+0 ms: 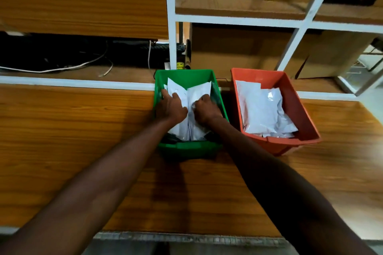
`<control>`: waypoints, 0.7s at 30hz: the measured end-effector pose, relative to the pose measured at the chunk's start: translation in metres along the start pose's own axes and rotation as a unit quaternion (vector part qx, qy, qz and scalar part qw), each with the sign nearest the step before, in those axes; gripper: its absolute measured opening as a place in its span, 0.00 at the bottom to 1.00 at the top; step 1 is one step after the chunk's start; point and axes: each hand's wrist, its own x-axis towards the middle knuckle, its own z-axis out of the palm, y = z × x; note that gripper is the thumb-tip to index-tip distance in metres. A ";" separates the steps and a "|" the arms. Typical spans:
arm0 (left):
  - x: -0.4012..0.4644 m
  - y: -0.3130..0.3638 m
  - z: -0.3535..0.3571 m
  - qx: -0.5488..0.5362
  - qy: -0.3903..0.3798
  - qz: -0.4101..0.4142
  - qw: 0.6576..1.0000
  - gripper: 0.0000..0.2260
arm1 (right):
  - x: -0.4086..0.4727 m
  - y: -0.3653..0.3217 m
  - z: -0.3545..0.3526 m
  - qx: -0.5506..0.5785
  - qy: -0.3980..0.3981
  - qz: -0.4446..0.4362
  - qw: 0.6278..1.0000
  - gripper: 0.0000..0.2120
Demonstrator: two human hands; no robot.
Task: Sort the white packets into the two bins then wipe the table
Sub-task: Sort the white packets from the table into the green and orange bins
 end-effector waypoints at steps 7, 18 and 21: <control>0.004 -0.004 0.030 0.234 0.009 0.051 0.971 0.31 | 0.007 -0.003 0.021 -0.097 -0.054 0.006 0.994 0.19; 0.013 -0.009 0.018 0.293 -0.014 0.035 0.955 0.37 | -0.004 -0.016 0.013 -0.198 -0.014 0.027 0.980 0.18; 0.007 -0.007 0.003 0.259 -0.016 0.027 0.965 0.36 | -0.010 -0.016 0.002 -0.125 0.035 0.018 0.991 0.16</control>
